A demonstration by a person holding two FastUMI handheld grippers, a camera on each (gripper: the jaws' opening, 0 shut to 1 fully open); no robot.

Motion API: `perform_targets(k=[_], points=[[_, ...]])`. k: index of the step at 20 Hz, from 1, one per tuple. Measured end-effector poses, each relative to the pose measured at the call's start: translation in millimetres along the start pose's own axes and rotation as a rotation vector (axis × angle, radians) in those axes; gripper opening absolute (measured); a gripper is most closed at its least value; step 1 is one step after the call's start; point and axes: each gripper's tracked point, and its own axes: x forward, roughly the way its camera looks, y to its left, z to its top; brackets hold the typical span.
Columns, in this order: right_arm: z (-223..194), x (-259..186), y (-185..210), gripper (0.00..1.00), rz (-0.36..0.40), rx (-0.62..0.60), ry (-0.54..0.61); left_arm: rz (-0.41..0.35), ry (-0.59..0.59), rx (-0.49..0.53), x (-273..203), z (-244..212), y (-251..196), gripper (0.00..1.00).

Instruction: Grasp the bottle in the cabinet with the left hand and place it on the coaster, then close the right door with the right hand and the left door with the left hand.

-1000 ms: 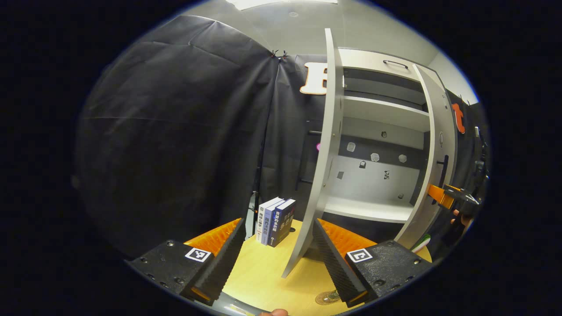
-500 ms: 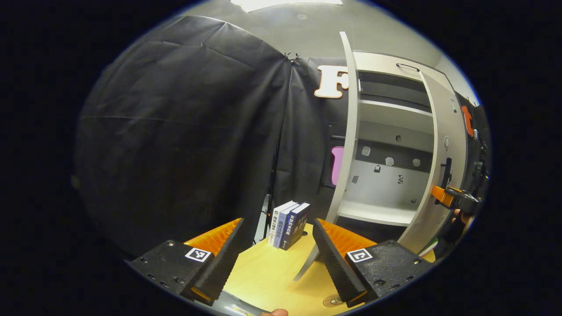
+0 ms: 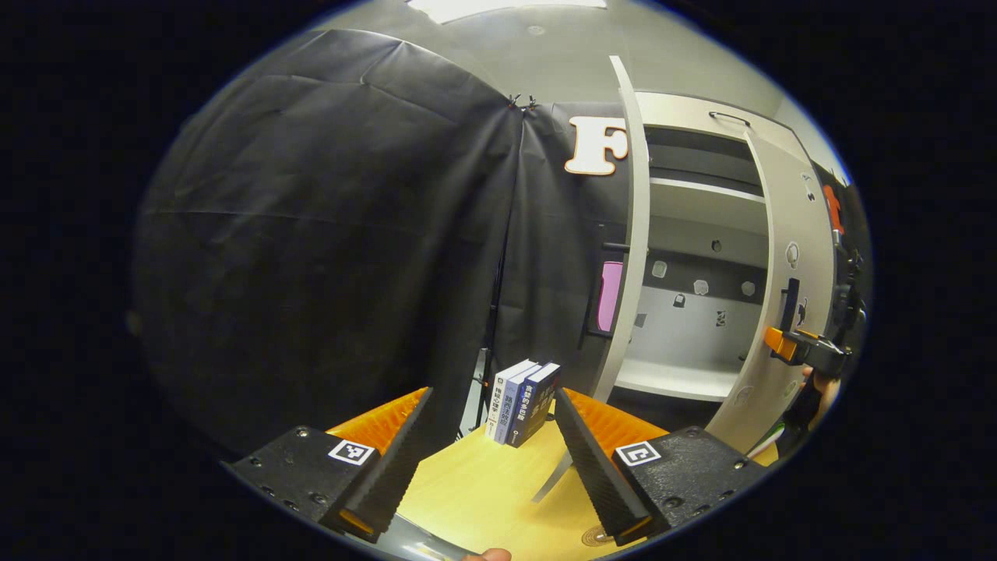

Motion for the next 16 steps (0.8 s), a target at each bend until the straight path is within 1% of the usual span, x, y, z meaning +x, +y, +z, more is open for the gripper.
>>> perform_targets(k=[1, 3, 4, 5, 9, 14, 15, 16], points=[[0, 1, 0, 1.00, -0.009, -0.005, -0.004, 0.002, 0.001, 0.008, 2, 1, 2, 0.97], [-1, 5, 0, 1.00, -0.021, -0.007, -0.010, 0.003, 0.002, 0.021, 4, 2, 5, 0.97], [-1, 5, 0, 0.97, -0.024, -0.009, -0.012, 0.003, 0.002, 0.025, 5, 2, 6, 0.96], [0, 6, 1, 1.00, -0.026, -0.015, -0.014, 0.002, 0.003, 0.026, 6, 3, 6, 0.97], [-2, 12, 2, 1.00, -0.032, -0.027, -0.016, -0.005, 0.002, 0.030, 9, 4, 8, 0.96], [-2, 18, 2, 1.00, -0.042, -0.034, -0.014, -0.003, 0.004, 0.063, 7, 2, 15, 0.97], [-3, 17, 3, 1.00, -0.044, -0.036, -0.014, -0.006, 0.005, 0.064, 7, 2, 14, 0.93], [-3, 18, 3, 1.00, -0.046, -0.036, -0.013, -0.010, 0.006, 0.064, 8, 2, 14, 0.96]])
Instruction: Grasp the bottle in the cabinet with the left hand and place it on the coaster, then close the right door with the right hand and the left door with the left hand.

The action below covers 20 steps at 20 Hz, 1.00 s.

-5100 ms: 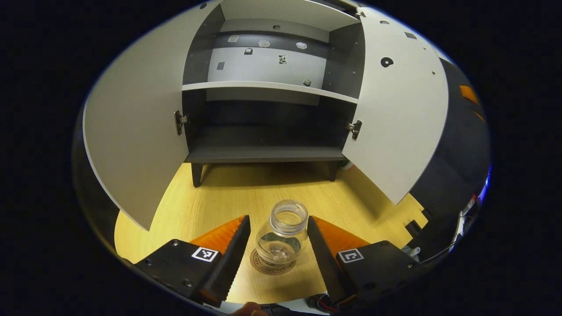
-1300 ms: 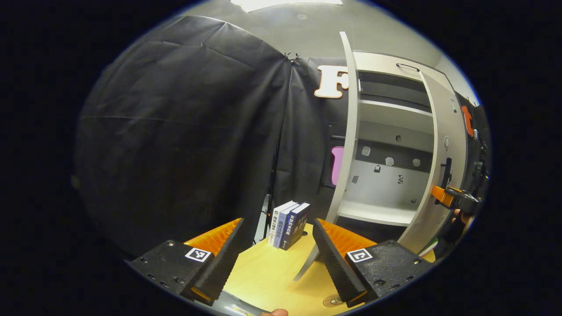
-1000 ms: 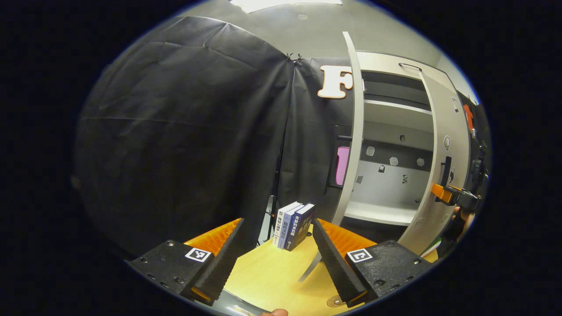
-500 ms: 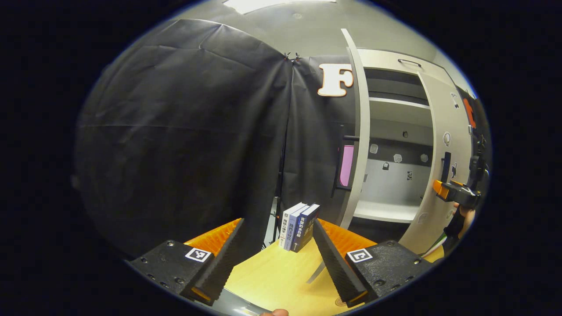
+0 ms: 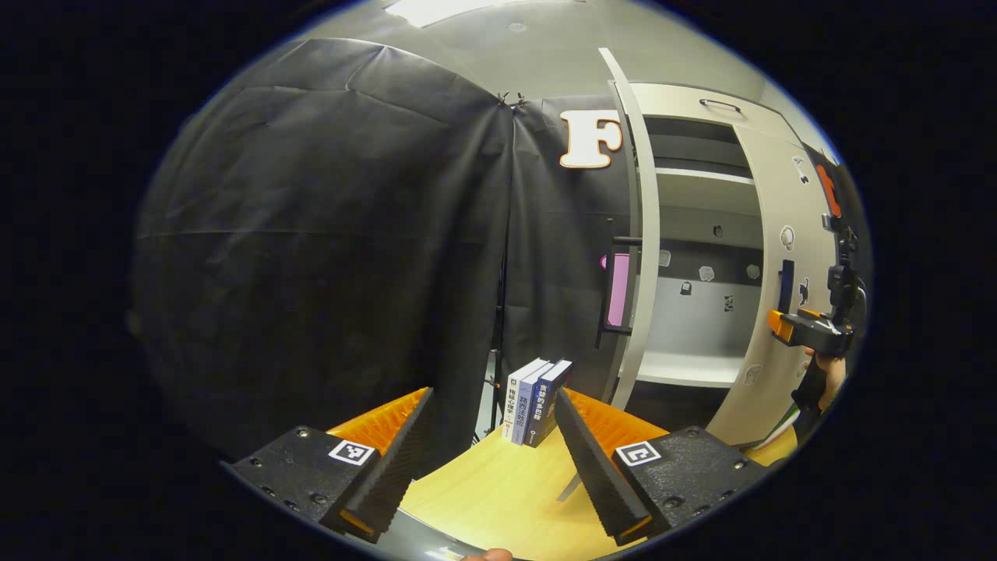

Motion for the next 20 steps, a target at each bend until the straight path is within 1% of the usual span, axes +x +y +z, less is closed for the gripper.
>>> perform_targets(k=[1, 2, 3, 4, 5, 6, 7, 8, 9, 11, 13, 15, 16, 17, 19, 20], points=[[0, 1, 0, 1.00, -0.001, 0.000, -0.001, -0.003, 0.000, -0.001, 1, 1, -1, 0.93], [0, 2, 0, 1.00, 0.000, -0.001, -0.002, -0.007, -0.001, -0.001, 2, 1, -3, 0.96], [0, 2, 1, 1.00, 0.001, -0.002, -0.001, -0.012, -0.002, -0.001, 3, 2, -5, 0.93], [0, 3, 1, 1.00, 0.001, -0.003, 0.001, -0.017, -0.003, 0.001, 3, 2, -6, 0.96], [0, 3, 1, 1.00, -0.001, -0.005, 0.004, -0.022, -0.005, 0.003, 5, 3, -8, 0.96], [0, 2, 1, 1.00, -0.001, -0.007, 0.003, -0.029, -0.007, 0.005, 6, 5, -9, 0.93], [1, 2, 1, 1.00, 0.000, -0.008, 0.003, -0.038, -0.011, 0.007, 9, 7, -11, 0.93], [0, 3, 1, 1.00, 0.001, -0.005, 0.006, -0.049, -0.020, 0.008, 12, 11, -14, 0.97], [-1, 3, 2, 0.97, 0.007, 0.003, 0.011, -0.066, -0.030, 0.007, 16, 16, -18, 0.93], [-4, 0, 4, 0.98, 0.048, 0.031, 0.040, -0.093, -0.050, 0.007, 29, 24, -27, 0.93], [-9, -8, 4, 1.00, 0.083, 0.096, 0.088, -0.117, -0.061, 0.005, 43, 27, -36, 0.93], [-8, -21, 0, 1.00, 0.096, 0.129, 0.088, -0.149, -0.070, 0.009, 57, 31, -47, 0.93], [-7, -28, -4, 1.00, 0.092, 0.118, 0.075, -0.162, -0.078, 0.014, 64, 34, -51, 0.94], [-6, -34, -7, 1.00, 0.090, 0.101, 0.064, -0.178, -0.084, 0.020, 71, 38, -56, 0.97], [-6, -46, -12, 1.00, 0.087, 0.065, 0.053, -0.218, -0.095, 0.032, 84, 46, -67, 0.97], [-8, -51, -15, 0.97, 0.082, 0.052, 0.053, -0.216, -0.098, 0.046, 88, 46, -64, 0.94]])
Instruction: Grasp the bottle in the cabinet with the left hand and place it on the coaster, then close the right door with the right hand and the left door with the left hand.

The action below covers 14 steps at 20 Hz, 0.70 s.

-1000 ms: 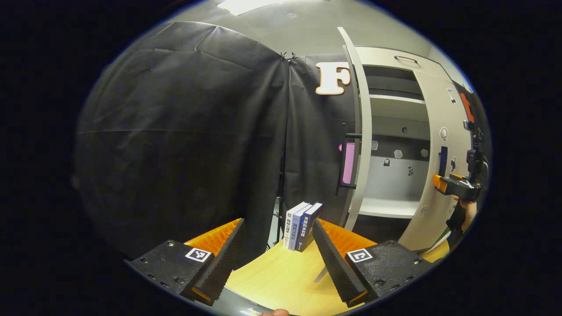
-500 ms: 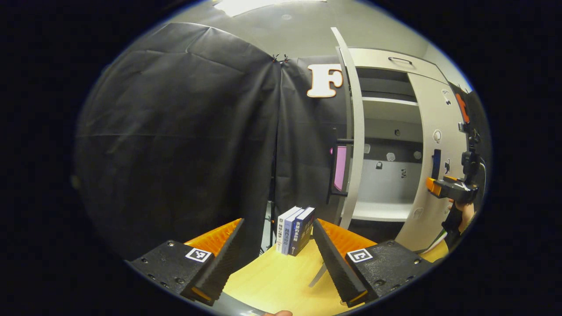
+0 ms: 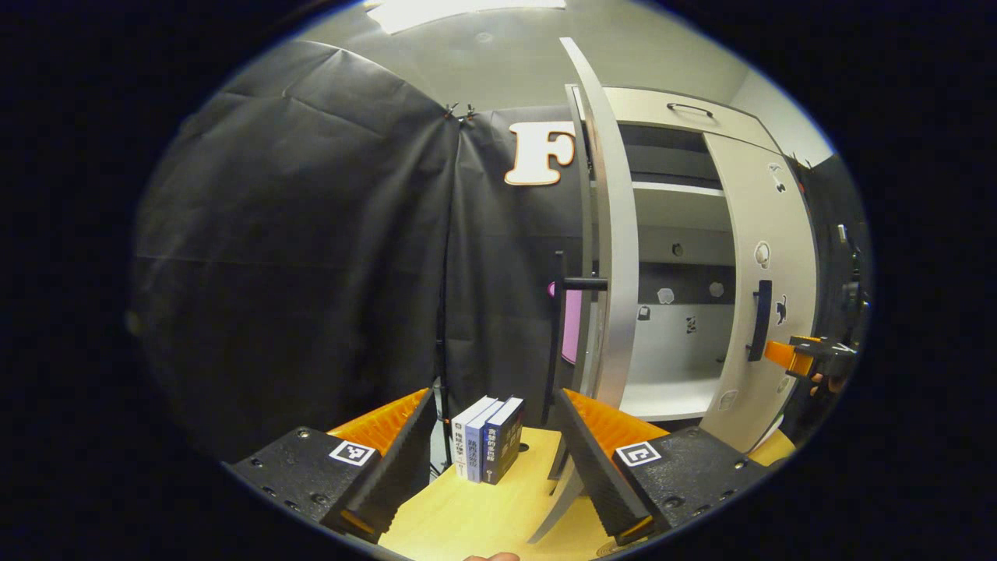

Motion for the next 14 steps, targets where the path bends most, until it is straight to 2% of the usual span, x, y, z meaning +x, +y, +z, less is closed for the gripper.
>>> perform_targets(k=[1, 2, 6, 8, 9, 10, 11, 13, 14], points=[[-3, -4, -3, 1.00, -0.007, -0.008, 0.007, -0.017, 0.009, 0.012, 3, -2, 0, 0.95], [-7, -9, -8, 0.97, -0.017, -0.013, 0.017, -0.050, 0.004, 0.013, 5, 0, -3, 0.92], [-21, -23, -28, 1.00, -0.062, 0.007, 0.054, -0.203, 0.046, -0.032, 6, -2, -24, 0.88], [-26, -32, -40, 1.00, -0.089, 0.022, 0.071, -0.236, 0.047, -0.034, 5, -1, -30, 0.87], [-28, -37, -46, 1.00, -0.101, 0.029, 0.076, -0.253, 0.045, -0.038, 3, 0, -36, 0.93], [-30, -43, -51, 1.00, -0.111, 0.036, 0.081, -0.274, 0.049, -0.041, 2, -1, -45, 0.87], [-32, -47, -55, 1.00, -0.119, 0.041, 0.087, -0.301, 0.047, -0.040, 1, -2, -55, 0.92], [-34, -55, -64, 0.97, -0.132, 0.043, 0.097, -0.354, 0.052, -0.028, -3, -2, -74, 0.92], [-34, -59, -67, 1.00, -0.137, 0.046, 0.098, -0.376, 0.051, -0.026, -4, -1, -84, 0.92]])
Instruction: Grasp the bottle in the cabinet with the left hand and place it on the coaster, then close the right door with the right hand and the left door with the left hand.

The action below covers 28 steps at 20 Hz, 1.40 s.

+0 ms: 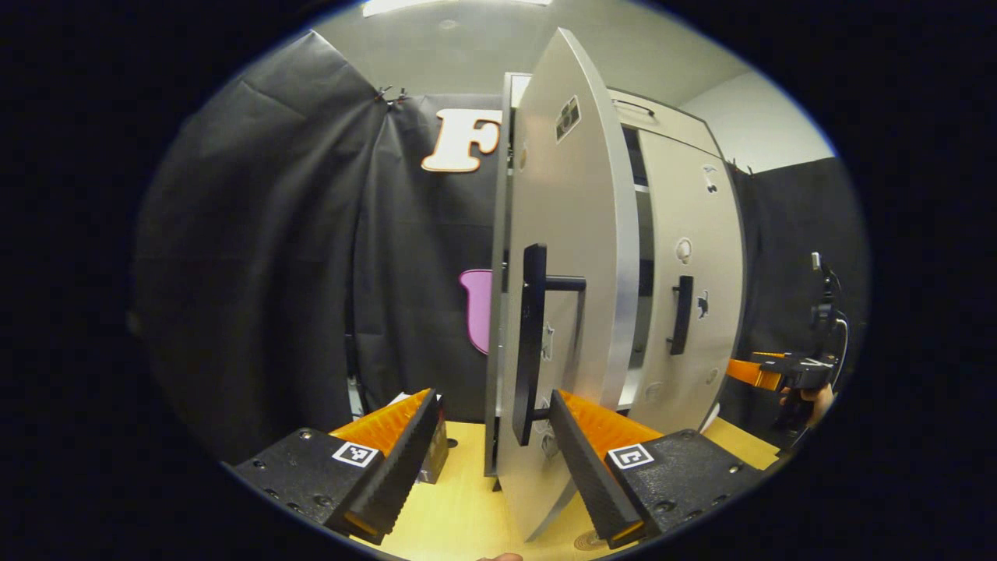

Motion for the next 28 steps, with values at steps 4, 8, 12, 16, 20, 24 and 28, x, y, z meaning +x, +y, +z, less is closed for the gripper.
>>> perform_targets(k=[4, 8, 12, 16, 20, 24, 28], points=[[7, -15, -13, 1.00, -0.010, -0.005, -0.020, -0.062, -0.003, -0.014, 13, -2, -33, 0.92], [5, -30, -32, 1.00, -0.033, -0.030, -0.014, -0.096, -0.013, 0.009, 25, -1, -58, 0.92], [1, -45, -54, 1.00, -0.076, -0.018, -0.005, -0.131, -0.015, 0.010, 39, -3, -80, 0.92], [-2, -62, -85, 0.97, -0.144, -0.028, -0.001, -0.153, -0.013, -0.038, 59, -5, -93, 0.98], [-2, -77, -115, 0.97, -0.213, -0.008, -0.004, -0.193, -0.014, -0.024, 77, -2, -111, 1.00], [-4, -90, -140, 0.98, -0.269, 0.009, -0.001, -0.190, -0.021, 0.021, 95, -4, -123, 1.00], [-5, -98, -158, 1.00, -0.311, 0.016, 0.003, -0.207, -0.012, -0.011, 109, -6, -135, 1.00]])
